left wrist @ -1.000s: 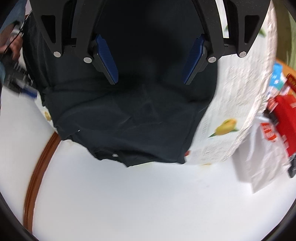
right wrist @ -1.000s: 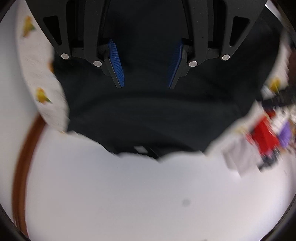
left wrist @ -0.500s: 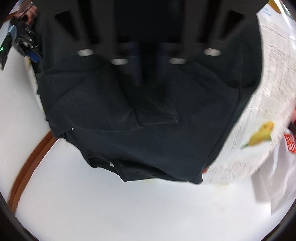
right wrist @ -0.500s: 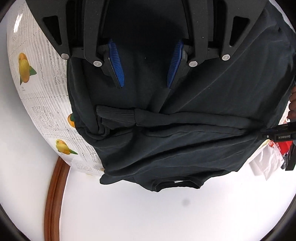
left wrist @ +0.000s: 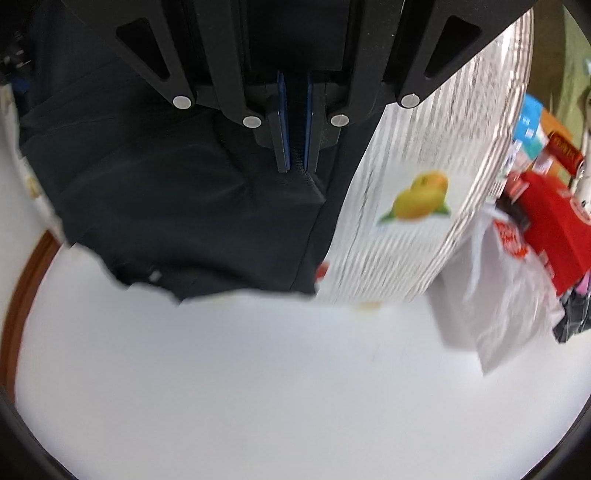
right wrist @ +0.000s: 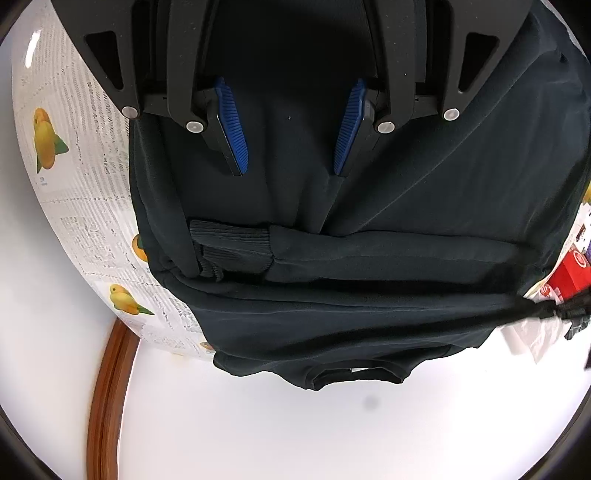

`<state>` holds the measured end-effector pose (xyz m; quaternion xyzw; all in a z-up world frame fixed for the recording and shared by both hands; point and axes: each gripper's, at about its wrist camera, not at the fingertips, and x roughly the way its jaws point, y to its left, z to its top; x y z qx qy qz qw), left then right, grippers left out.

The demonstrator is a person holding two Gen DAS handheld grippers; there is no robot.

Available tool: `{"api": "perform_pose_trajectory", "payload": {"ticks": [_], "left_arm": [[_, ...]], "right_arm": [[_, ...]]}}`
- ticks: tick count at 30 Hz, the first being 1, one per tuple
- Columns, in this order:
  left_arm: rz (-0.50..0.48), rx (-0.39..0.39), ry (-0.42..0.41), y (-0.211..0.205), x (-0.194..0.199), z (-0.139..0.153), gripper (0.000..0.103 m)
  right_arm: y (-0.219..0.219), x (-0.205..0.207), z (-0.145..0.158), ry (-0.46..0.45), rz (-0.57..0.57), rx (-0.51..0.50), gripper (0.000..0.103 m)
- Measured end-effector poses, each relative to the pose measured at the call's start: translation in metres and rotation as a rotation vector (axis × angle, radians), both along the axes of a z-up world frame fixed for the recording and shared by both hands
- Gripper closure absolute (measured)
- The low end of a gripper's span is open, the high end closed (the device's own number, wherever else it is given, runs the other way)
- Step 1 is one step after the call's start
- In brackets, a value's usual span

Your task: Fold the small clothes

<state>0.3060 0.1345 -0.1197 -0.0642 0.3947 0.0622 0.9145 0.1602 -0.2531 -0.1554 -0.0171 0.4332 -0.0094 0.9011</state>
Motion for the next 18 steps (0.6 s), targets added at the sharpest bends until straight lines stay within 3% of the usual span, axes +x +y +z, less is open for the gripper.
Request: {"api": "perform_pose_trajectory", "payload": {"ticks": [5, 18], "left_arm": [[0.010, -0.071, 0.061, 0.003, -0.004, -0.017, 0.093], [-0.034, -0.021, 0.046, -0.016, -0.068, 0.011, 0.092]], "right_arm": [[-0.004, -0.009, 0.016, -0.027, -0.017, -0.007, 0.052], [-0.049, -0.054, 0.050, -0.135, -0.216, -0.060, 0.051]]}}
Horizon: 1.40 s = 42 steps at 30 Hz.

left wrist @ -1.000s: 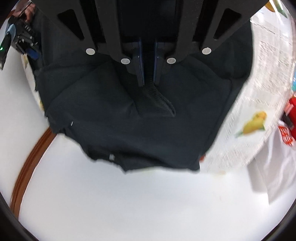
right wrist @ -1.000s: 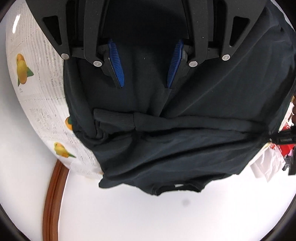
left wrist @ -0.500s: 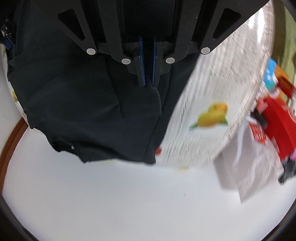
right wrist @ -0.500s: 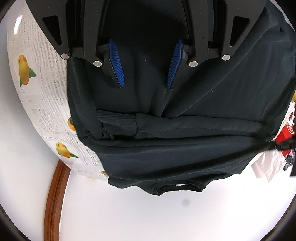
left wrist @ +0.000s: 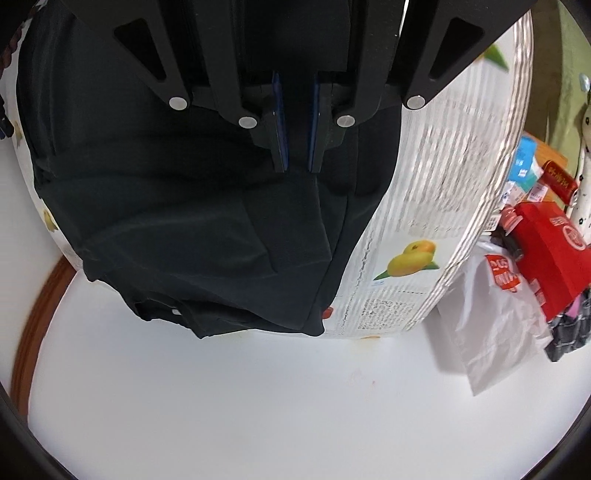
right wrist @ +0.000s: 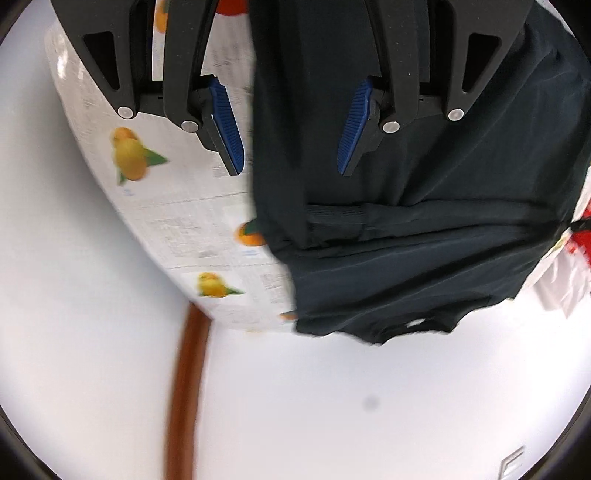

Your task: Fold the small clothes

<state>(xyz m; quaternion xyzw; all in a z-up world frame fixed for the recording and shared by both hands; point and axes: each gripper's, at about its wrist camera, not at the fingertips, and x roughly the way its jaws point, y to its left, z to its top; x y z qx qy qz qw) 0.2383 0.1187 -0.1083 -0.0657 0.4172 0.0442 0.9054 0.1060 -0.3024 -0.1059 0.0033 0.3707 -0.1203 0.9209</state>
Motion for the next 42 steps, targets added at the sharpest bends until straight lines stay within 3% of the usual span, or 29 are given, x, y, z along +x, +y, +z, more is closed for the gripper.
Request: {"api": "perform_pose_trajectory", "payload": {"ticks": [4, 7, 9, 10, 11, 14, 20, 23, 28, 34, 36, 39, 40, 41, 42], "left_arm": [[-0.017, -0.006, 0.004, -0.007, -0.031, 0.007, 0.092], [-0.020, 0.024, 0.005, -0.009, -0.054, 0.009, 0.085], [-0.016, 0.001, 0.007, -0.005, -0.069, 0.008, 0.070], [-0.011, -0.017, 0.009, -0.001, -0.077, 0.007, 0.054], [-0.004, -0.034, 0.005, 0.004, -0.086, 0.005, 0.045], [0.011, -0.039, 0.006, 0.014, -0.111, -0.005, 0.045], [0.022, -0.139, 0.078, 0.036, -0.147, -0.035, 0.045], [0.001, -0.148, 0.095, 0.038, -0.161, -0.047, 0.045], [-0.033, -0.092, 0.066, 0.025, -0.170, -0.048, 0.045], [-0.014, 0.014, 0.039, 0.001, -0.163, -0.053, 0.045], [-0.005, 0.051, 0.036, -0.006, -0.162, -0.053, 0.050], [0.018, 0.042, 0.029, -0.006, -0.163, -0.052, 0.070], [0.020, 0.043, 0.023, -0.006, -0.163, -0.051, 0.090], [0.020, 0.035, 0.018, -0.005, -0.164, -0.051, 0.094], [0.025, 0.004, 0.021, -0.001, -0.164, -0.050, 0.094]], "right_arm": [[-0.004, -0.011, -0.002, 0.075, 0.018, 0.045, 0.051], [-0.004, -0.023, -0.004, 0.088, 0.011, 0.043, 0.051], [-0.004, -0.031, -0.007, 0.095, 0.012, 0.047, 0.050], [-0.005, -0.035, -0.009, 0.096, 0.013, 0.056, 0.045], [-0.006, -0.040, -0.010, 0.095, 0.011, 0.066, 0.037], [-0.009, -0.056, -0.017, 0.091, 0.015, 0.091, 0.026], [-0.013, -0.074, -0.031, 0.138, 0.016, 0.119, 0.026], [-0.015, -0.079, -0.039, 0.144, -0.004, 0.101, 0.026], [-0.017, -0.080, -0.054, 0.144, -0.010, 0.132, 0.029], [-0.003, -0.068, -0.054, 0.105, 0.015, 0.123, 0.042], [0.002, -0.063, -0.054, 0.098, 0.004, 0.118, 0.047], [0.010, -0.061, -0.055, 0.087, 0.025, 0.121, 0.072], [0.014, -0.060, -0.055, 0.086, 0.046, 0.114, 0.086], [0.018, -0.060, -0.055, 0.088, 0.062, 0.104, 0.093], [0.020, -0.060, -0.055, 0.091, 0.066, 0.083, 0.093]]}}
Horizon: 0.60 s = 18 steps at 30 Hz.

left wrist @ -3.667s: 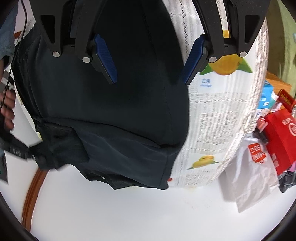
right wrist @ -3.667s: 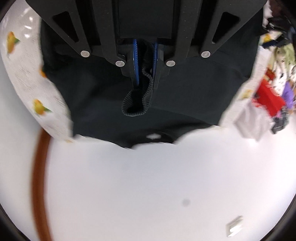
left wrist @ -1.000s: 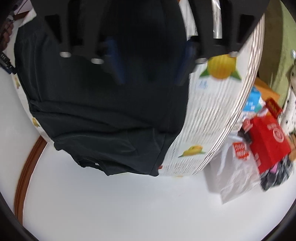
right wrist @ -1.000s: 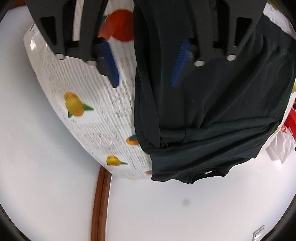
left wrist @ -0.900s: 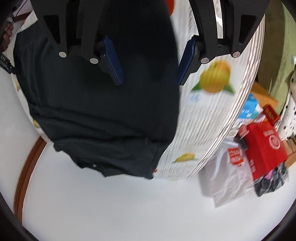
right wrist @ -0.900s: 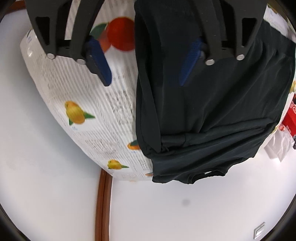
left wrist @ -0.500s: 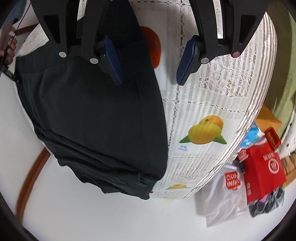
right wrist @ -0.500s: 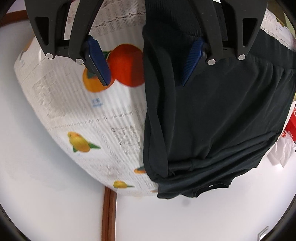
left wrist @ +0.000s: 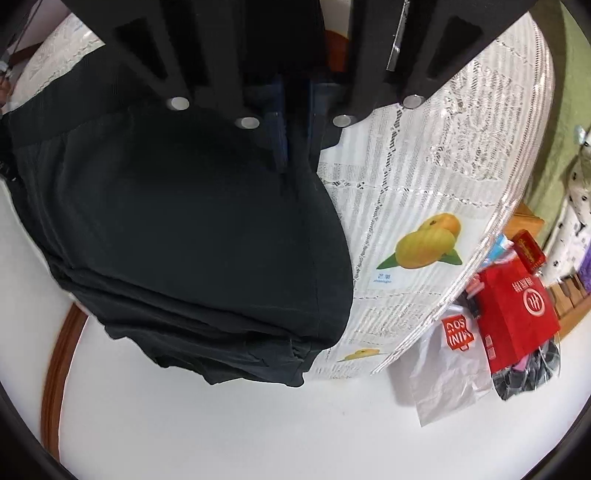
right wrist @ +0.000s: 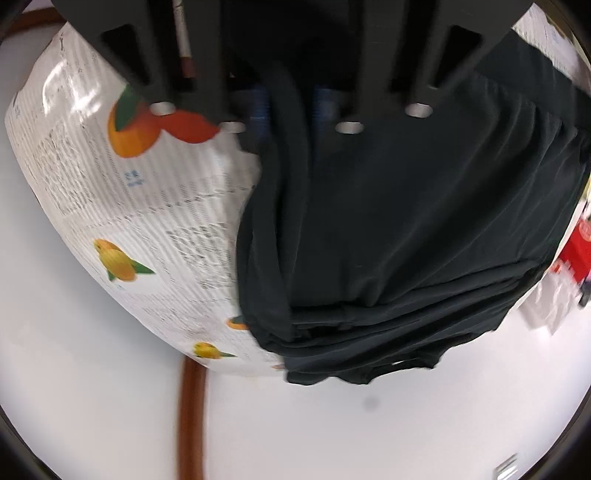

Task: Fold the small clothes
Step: 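Grasp the hem with the left gripper while the right gripper grasps the hem too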

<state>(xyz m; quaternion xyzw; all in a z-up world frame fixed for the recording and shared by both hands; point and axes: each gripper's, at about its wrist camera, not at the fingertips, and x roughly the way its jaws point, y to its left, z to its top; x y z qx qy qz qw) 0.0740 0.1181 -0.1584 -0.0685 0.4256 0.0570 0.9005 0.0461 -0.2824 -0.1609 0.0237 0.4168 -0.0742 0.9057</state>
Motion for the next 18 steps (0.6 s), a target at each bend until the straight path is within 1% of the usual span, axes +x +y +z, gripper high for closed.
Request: {"api": "perform_pose_trajectory", "payload": {"ticks": [1, 4, 8, 11, 14, 18], "left_arm": [[0.007, -0.030, 0.002, 0.004, -0.002, 0.001, 0.095], [0.013, -0.094, -0.013, 0.013, -0.013, 0.011, 0.095], [-0.020, -0.105, -0.027, 0.015, -0.027, 0.027, 0.095], [-0.054, -0.131, -0.062, 0.016, -0.045, 0.044, 0.095], [-0.071, -0.137, -0.109, 0.014, -0.055, 0.060, 0.095], [-0.058, -0.162, -0.194, 0.017, -0.061, 0.087, 0.095]], "right_arm": [[0.001, -0.001, 0.001, -0.001, 0.005, -0.009, 0.094], [-0.011, -0.011, 0.008, -0.028, -0.008, 0.054, 0.095], [-0.032, -0.037, 0.023, -0.063, -0.004, 0.164, 0.095], [-0.037, -0.053, 0.031, -0.076, 0.002, 0.186, 0.095], [-0.034, -0.071, 0.042, -0.105, 0.028, 0.160, 0.096], [-0.032, -0.083, 0.062, -0.165, 0.062, 0.163, 0.096]]}}
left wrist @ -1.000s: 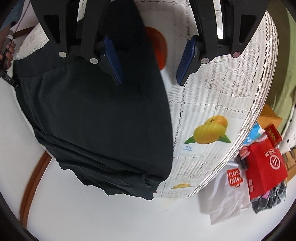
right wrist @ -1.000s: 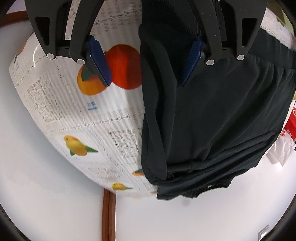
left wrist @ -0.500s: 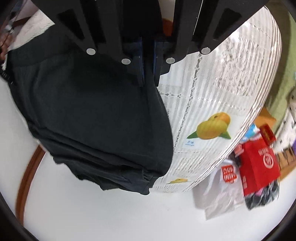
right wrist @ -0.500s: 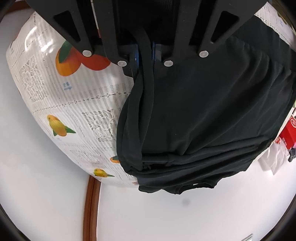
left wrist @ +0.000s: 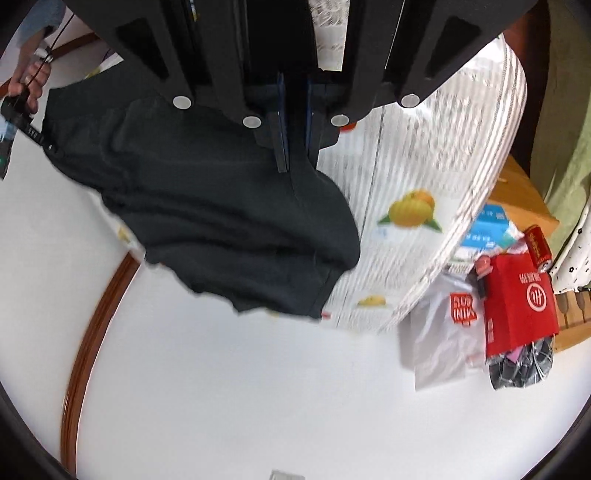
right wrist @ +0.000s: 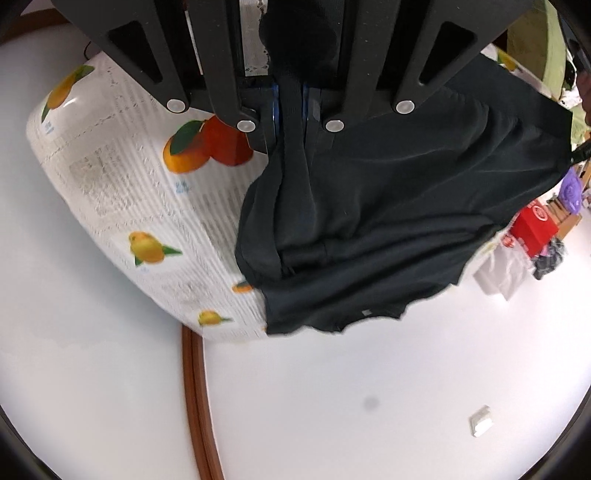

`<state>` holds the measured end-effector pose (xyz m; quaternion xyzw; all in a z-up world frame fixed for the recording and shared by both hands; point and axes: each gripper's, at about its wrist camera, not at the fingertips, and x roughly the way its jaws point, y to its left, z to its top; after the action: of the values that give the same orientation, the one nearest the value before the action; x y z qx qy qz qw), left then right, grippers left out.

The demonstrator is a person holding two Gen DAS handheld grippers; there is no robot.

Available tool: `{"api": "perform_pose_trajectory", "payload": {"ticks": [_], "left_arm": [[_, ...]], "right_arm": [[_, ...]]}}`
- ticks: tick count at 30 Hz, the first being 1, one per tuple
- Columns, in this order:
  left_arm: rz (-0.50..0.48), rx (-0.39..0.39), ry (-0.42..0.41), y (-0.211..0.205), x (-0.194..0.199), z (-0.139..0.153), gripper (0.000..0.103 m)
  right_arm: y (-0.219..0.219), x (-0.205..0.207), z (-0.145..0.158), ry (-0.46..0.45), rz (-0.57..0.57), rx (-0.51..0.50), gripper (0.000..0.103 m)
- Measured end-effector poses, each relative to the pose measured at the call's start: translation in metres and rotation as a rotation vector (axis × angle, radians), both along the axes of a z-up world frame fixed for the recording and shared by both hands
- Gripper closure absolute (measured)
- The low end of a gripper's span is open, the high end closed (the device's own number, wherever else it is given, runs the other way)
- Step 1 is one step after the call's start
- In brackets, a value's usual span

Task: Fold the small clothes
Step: 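Grasp the hem with the left gripper while the right gripper grasps the hem too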

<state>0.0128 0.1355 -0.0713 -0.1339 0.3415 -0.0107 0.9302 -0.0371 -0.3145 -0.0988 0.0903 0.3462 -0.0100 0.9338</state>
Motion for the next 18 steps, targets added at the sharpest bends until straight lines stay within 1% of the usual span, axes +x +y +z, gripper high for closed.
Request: {"api": "perform_pose_trajectory", "payload": {"ticks": [3, 8, 13, 18], "left_arm": [[0.008, 0.005, -0.047, -0.001, 0.009, 0.016, 0.095], [0.029, 0.035, -0.084, -0.004, 0.035, 0.029, 0.095], [0.051, 0.051, -0.068, -0.008, 0.070, 0.033, 0.095], [0.061, 0.070, -0.050, -0.011, 0.101, 0.031, 0.095]], "right_arm": [[-0.002, 0.005, 0.015, -0.038, 0.005, 0.004, 0.096], [-0.006, 0.033, 0.032, -0.057, 0.010, 0.009, 0.096], [-0.005, 0.068, 0.046, -0.069, 0.007, 0.002, 0.096], [-0.003, 0.101, 0.049, -0.058, 0.006, -0.009, 0.096]]}}
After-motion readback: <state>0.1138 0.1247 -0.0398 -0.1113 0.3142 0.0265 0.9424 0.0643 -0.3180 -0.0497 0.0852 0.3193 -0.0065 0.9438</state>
